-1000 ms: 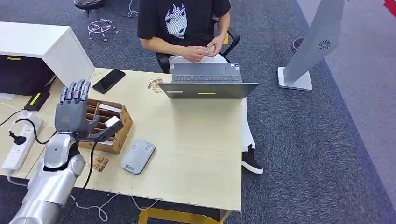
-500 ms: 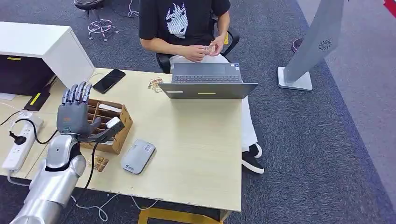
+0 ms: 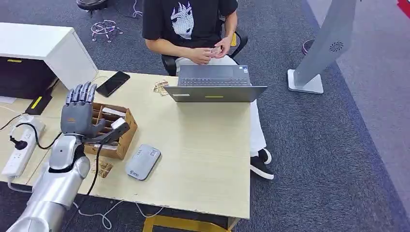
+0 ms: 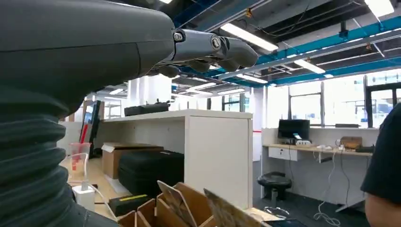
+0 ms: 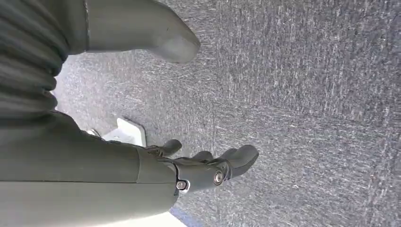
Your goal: Pass the card to the sensor for recognition and then transmit it.
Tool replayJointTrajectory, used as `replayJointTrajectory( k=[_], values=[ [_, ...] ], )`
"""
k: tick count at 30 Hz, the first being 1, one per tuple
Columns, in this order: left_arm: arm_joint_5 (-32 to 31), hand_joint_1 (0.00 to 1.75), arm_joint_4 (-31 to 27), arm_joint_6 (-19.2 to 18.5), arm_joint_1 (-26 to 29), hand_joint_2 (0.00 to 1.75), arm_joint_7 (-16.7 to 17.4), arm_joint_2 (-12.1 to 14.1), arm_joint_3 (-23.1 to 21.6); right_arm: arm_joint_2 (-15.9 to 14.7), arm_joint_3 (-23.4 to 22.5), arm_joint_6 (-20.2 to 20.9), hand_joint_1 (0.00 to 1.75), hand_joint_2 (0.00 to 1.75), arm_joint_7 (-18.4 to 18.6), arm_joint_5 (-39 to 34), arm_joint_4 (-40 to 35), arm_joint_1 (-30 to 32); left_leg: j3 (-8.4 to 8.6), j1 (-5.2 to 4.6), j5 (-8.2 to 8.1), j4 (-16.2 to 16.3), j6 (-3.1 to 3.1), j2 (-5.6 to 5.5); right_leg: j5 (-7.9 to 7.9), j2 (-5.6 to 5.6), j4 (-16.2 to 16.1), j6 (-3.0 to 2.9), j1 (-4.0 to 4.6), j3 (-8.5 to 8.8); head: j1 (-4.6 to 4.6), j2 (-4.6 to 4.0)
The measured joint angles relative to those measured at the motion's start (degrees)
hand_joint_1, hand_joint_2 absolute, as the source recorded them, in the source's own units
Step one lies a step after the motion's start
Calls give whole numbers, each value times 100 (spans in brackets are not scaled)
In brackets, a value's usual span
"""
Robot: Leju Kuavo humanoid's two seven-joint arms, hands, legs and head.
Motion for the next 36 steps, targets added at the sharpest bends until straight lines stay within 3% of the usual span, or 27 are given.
replayJointTrajectory(
  k=[10, 26, 36],
  values=[
    [22, 0, 395, 153, -241, 175, -76, -133, -98, 20, 0, -9, 0, 175, -7, -7, 11, -27, 0, 0, 0, 1, 0, 1, 0, 1, 0, 0, 0, 0, 0, 0],
    [74, 0, 535, 170, -300, 175, -85, -208, -114, 20, 0, -15, 0, 175, -20, -17, 28, -30, 0, 0, 0, 1, 0, 0, 0, 1, 0, 0, 0, 0, 0, 0],
    [153, 0, 680, -50, -444, 175, -72, -214, -203, 20, 0, -13, 0, 175, -48, -35, 33, -35, 0, 0, 0, 1, 0, 0, 1, 0, 0, 0, 0, 0, 0, 0]
  ],
)
